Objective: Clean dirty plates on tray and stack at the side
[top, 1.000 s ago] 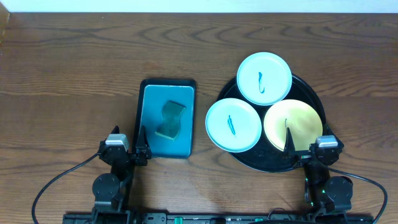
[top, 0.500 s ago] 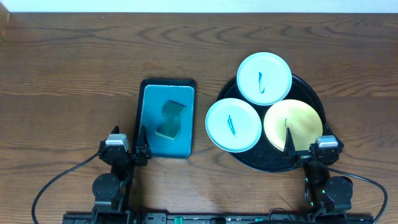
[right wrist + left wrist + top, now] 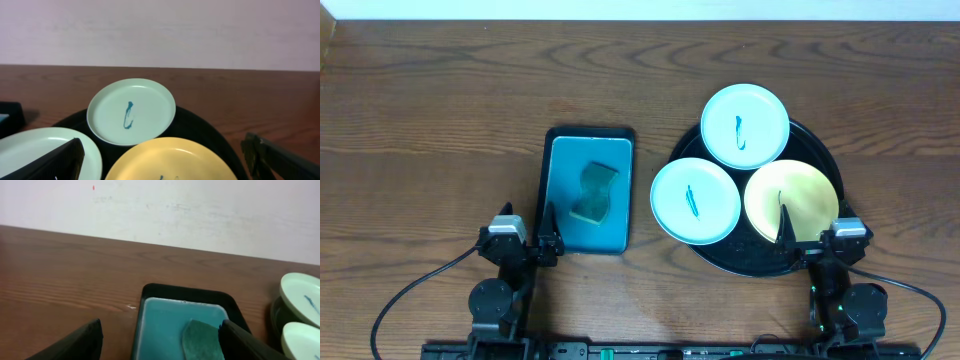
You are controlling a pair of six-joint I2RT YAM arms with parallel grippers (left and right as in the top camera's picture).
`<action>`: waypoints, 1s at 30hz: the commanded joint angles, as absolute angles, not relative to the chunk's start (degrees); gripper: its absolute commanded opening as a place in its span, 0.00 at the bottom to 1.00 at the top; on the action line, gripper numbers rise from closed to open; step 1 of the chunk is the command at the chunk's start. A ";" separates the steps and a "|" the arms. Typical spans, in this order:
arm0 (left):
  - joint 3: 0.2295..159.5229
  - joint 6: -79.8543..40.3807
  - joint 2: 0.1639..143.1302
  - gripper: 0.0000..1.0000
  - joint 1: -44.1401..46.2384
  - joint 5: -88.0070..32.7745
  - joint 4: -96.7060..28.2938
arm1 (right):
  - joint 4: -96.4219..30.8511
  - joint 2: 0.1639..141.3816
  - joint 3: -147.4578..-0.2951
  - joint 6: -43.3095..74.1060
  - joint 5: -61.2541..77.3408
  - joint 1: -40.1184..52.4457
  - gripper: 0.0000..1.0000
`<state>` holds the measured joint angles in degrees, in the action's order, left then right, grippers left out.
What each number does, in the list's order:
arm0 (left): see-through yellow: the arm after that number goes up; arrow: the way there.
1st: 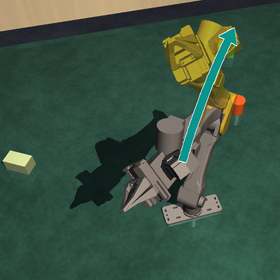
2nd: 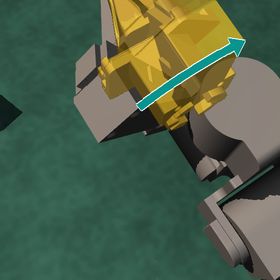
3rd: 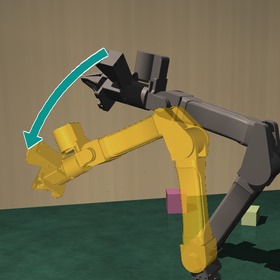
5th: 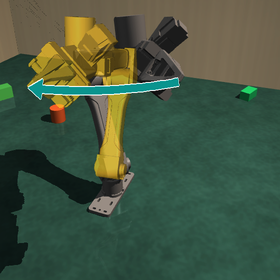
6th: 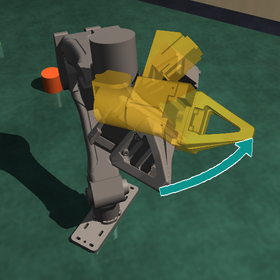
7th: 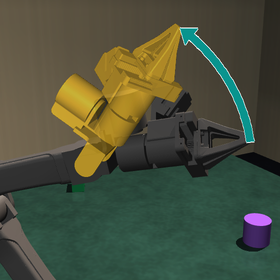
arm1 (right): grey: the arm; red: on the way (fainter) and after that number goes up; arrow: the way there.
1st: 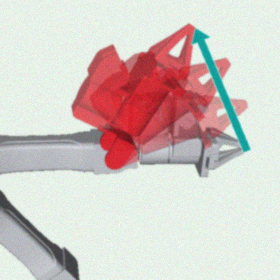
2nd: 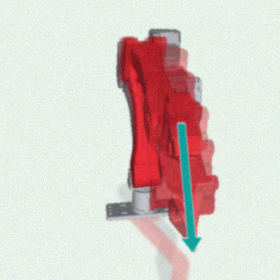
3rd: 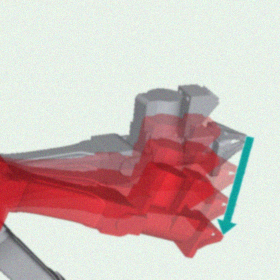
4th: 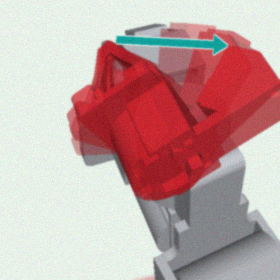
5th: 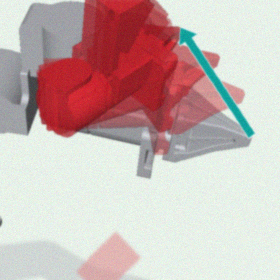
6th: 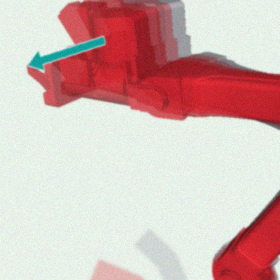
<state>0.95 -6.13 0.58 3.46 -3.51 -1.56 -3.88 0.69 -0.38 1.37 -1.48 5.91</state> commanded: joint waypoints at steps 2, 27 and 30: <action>1.72 -10.44 0.23 0.75 3.18 -4.56 -6.72 | -4.01 0.78 -0.36 6.22 -1.45 5.61 0.99; 34.50 -11.51 32.14 0.75 3.18 -7.57 -36.27 | -30.96 30.76 -27.88 10.41 -1.48 5.61 0.99; 40.45 -11.49 37.82 0.75 3.18 -8.62 -41.45 | -35.44 36.42 -32.77 11.38 -1.45 5.61 0.99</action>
